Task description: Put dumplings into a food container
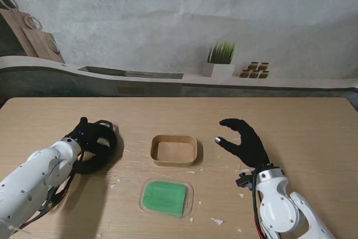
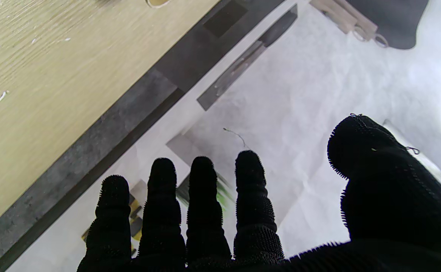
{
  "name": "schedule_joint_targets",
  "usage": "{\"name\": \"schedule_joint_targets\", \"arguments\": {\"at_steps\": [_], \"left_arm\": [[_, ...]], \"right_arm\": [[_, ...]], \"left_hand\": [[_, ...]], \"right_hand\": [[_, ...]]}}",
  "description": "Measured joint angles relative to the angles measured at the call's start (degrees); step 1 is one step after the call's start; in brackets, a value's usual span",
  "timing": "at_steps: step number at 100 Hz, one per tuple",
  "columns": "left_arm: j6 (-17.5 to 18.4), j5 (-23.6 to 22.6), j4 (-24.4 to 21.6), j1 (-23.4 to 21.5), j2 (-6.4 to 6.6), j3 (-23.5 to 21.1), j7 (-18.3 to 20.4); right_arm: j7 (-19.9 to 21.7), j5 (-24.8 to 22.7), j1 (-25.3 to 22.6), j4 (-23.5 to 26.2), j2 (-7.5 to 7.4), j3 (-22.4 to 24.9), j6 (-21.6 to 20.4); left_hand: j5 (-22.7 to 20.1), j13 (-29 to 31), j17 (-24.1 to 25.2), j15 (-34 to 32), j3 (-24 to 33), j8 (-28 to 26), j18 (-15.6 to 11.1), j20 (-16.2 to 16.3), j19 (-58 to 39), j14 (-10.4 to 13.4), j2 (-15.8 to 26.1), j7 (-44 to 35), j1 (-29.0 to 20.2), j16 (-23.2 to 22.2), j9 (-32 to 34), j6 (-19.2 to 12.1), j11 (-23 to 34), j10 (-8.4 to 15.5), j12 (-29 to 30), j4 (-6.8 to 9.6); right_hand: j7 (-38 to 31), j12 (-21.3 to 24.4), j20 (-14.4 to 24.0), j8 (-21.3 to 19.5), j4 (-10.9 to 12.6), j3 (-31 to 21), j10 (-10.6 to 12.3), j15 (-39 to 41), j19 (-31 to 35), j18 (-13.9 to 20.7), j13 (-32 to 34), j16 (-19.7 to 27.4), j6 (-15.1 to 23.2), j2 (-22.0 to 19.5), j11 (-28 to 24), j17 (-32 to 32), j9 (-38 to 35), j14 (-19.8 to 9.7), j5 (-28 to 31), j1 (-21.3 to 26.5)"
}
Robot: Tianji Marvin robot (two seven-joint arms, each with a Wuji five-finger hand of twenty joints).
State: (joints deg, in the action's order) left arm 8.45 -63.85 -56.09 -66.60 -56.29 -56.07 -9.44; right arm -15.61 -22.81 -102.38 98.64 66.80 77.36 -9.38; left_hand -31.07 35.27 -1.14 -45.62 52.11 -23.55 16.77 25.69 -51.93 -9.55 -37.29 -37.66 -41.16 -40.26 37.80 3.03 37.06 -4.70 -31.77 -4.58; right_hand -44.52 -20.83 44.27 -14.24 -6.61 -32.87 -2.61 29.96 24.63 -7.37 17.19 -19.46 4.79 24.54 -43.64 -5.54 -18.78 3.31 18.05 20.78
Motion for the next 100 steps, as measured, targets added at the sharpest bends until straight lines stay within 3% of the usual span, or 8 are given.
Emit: {"name": "schedule_joint_targets", "arguments": {"at_steps": [5,16,29,46,54,71,83,100], "left_arm": [[-0.4,0.2,0.4,0.5,0.0,0.7,-0.1],[-1.2,0.7,1.8,1.8,-0.1,2.9,-2.0],[-1.7,1.6,2.9,2.1,-0.5,3.3,-3.0],[-1.8,2.6,3.6,2.6,-0.64,4.2,-4.3],[-1.8,3.0,4.5,2.9,-0.77,4.8,-5.9],[-1.3,4.3,6.2,2.8,-1.49,4.6,-9.8],[0.4,3.6,5.3,0.4,-2.44,-0.6,-10.7],[1.6,1.2,-1.6,-6.4,-2.68,-9.1,-13.1]], "right_arm": [[-0.2,-0.1,0.0,0.0,0.04,0.0,0.0],[-0.5,-0.2,0.0,-0.1,0.1,0.1,0.0],[-1.0,-0.3,0.0,-0.4,0.17,0.1,-0.2],[-1.8,-0.5,0.2,-0.9,0.28,0.0,-0.4],[-1.9,-0.7,0.2,-1.0,0.32,0.0,-0.6],[-2.6,-0.8,0.4,-1.4,0.4,-0.2,-0.6],[-2.6,-0.7,0.4,-1.4,0.45,-0.2,-0.6],[-2.5,-0.5,0.5,-1.4,0.47,-0.3,-0.8]], "left_hand": [[-0.1,1.5,-0.8,-0.7,0.0,-0.5,0.0,0.6,-1.0,0.0,-0.1,-1.3,-0.8,0.0,0.9,0.2,0.6,0.0,-1.5,-0.07],[-2.6,5.4,-3.5,-2.3,-0.8,-1.1,0.0,2.0,-2.5,0.7,-2.2,-7.2,-5.0,-0.7,5.7,0.4,0.3,0.0,-7.2,-2.77],[-4.1,8.4,-5.1,-2.4,-0.9,-0.5,0.0,2.6,-3.3,0.7,-2.7,-13.0,-7.2,-2.1,10.1,0.4,-1.6,0.0,-10.2,-2.96],[-5.4,11.2,-5.9,-4.4,-0.9,1.6,0.1,2.7,-3.3,0.7,-3.3,-14.0,-7.9,-2.2,13.7,0.1,-3.8,-0.8,-12.2,-2.94],[-6.9,13.3,-6.7,-5.5,-0.9,2.4,0.8,2.7,-3.6,0.7,-4.4,-14.0,-7.9,-2.2,16.7,-1.5,-6.6,-0.8,-14.7,-2.93],[-8.4,17.0,-9.8,-5.4,-1.6,2.8,1.5,2.7,-4.1,0.6,-5.7,-14.0,-7.9,-2.2,19.6,-3.0,-7.3,-1.0,-15.5,-2.93],[-10.4,19.1,-11.4,-3.6,-2.8,2.8,1.6,2.7,-4.1,0.4,-7.6,-14.0,-7.9,-3.8,22.0,-3.5,-7.4,-1.1,-17.1,-3.78],[-11.3,21.5,-12.9,-1.7,-2.4,2.5,2.1,2.7,-4.1,-0.1,-9.7,-15.1,-7.8,-5.1,23.9,-3.5,-8.2,-1.2,-18.5,-3.79]], "right_hand": [[0.0,0.0,0.0,0.0,0.0,0.0,0.0,0.0,0.0,0.0,0.0,0.0,0.1,0.0,-0.2,0.0,-0.1,0.0,0.1,0.3],[0.0,-0.1,0.1,-0.2,0.0,0.6,-0.1,0.6,0.1,0.0,0.1,-0.1,1.5,0.0,-0.2,-0.1,-0.1,0.0,1.4,0.5],[0.1,-0.3,0.1,-0.4,0.0,1.2,-0.5,0.7,0.1,0.0,0.8,-0.2,2.2,0.0,-0.4,-0.3,-0.7,0.1,3.0,1.7],[0.7,-0.3,0.5,-0.5,0.0,1.7,-0.5,0.8,0.1,0.0,0.8,-0.2,3.6,0.0,-0.5,-0.7,-2.4,0.1,4.4,1.8],[1.1,-0.3,0.5,-0.5,0.0,1.7,-0.5,1.2,0.1,0.0,0.8,-0.2,3.6,0.0,-0.5,-0.7,-2.5,0.1,5.0,1.8],[1.3,-0.3,0.6,-0.5,0.0,1.7,-0.6,1.4,0.1,0.0,1.5,-0.2,3.6,0.0,-0.6,-0.8,-3.0,0.1,5.0,1.8],[1.4,-0.3,0.6,-0.5,0.0,2.3,-0.6,1.4,0.2,-0.6,1.5,-0.2,3.6,0.0,-0.6,-0.8,-3.1,0.1,5.1,1.8],[1.6,-0.3,0.6,-0.5,0.0,2.3,-0.6,1.4,0.2,-0.6,1.5,-0.2,3.6,0.0,-0.6,-0.8,-3.1,0.2,5.7,1.8]]}}
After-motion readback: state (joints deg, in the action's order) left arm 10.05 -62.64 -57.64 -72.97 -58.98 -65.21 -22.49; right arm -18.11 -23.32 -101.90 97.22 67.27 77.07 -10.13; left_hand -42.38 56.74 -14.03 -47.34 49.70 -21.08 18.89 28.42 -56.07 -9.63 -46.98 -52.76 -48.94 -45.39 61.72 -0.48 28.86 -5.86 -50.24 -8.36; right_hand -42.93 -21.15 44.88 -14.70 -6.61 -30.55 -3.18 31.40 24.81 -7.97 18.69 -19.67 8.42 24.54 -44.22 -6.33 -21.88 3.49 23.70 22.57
